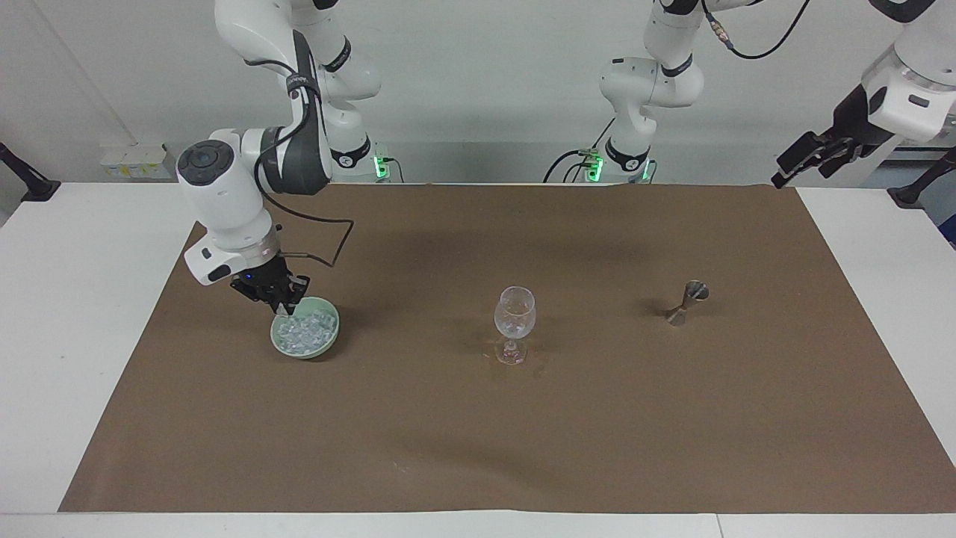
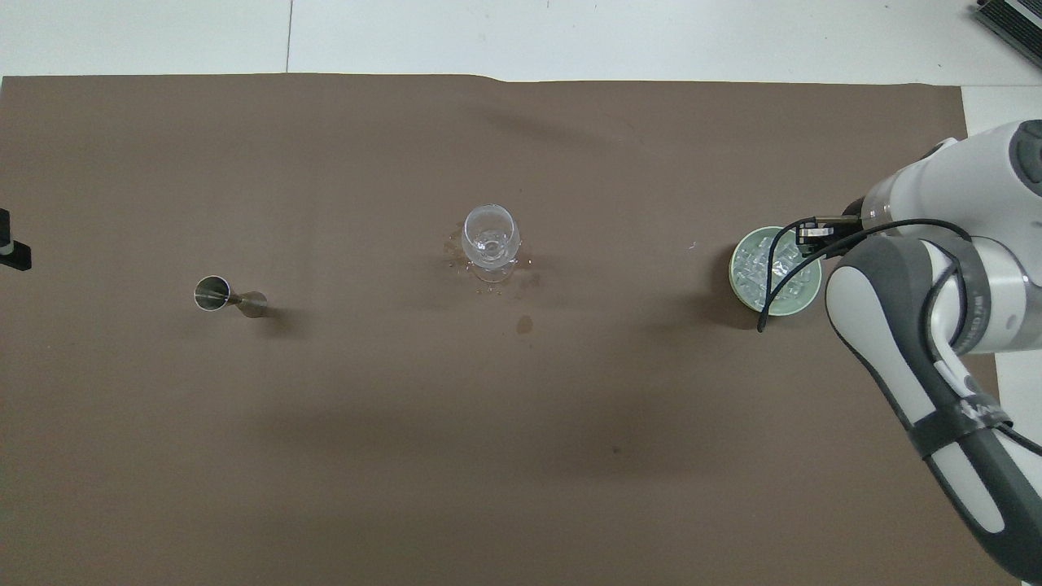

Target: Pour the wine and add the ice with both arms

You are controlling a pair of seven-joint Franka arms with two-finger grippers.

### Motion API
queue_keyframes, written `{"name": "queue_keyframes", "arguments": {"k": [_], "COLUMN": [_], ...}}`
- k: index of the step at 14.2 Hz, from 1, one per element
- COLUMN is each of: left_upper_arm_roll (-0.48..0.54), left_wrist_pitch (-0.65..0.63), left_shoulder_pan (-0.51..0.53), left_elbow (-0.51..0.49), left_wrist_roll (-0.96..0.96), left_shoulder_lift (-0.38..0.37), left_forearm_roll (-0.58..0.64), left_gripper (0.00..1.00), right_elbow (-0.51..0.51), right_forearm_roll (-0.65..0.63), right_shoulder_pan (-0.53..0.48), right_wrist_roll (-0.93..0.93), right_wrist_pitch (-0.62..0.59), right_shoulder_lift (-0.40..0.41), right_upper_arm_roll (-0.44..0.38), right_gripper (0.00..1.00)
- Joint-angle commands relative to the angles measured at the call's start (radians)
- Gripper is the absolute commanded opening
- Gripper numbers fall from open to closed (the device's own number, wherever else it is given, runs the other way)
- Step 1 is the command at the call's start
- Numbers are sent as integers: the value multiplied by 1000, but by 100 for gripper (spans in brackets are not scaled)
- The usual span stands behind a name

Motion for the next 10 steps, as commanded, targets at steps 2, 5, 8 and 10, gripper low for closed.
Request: {"name": "queue_keyframes", "arguments": {"k": [2,5,8,10], "left_upper_arm_roll": [8,-17,-23,-26], "left_wrist_pitch": [-18,-9,3,2], "left_shoulder_pan": [-65,-68,-74,-74], "left_elbow": [-5,-10,-28,-28], "left_wrist_roll": [17,16,11,10], "left_shoulder_lift": [-34,-63,-62,-66], "left_forearm_roll": [36,24,28,15], "left_gripper": [100,100,100,100], "right_elbow": [29,31,102,156], "right_forearm_roll": [1,5,11,11], "right_shoulder_pan": [-4,-3,4,5], "right_wrist_roll": [-7,-5,18,86], "right_wrist_pitch": [-79,-116,-172,-211], "right_shoulder_lift": [-58,-108,-112,-99], "right_upper_arm_roll": [7,13,37,77], "right_gripper": [0,0,0,0]}}
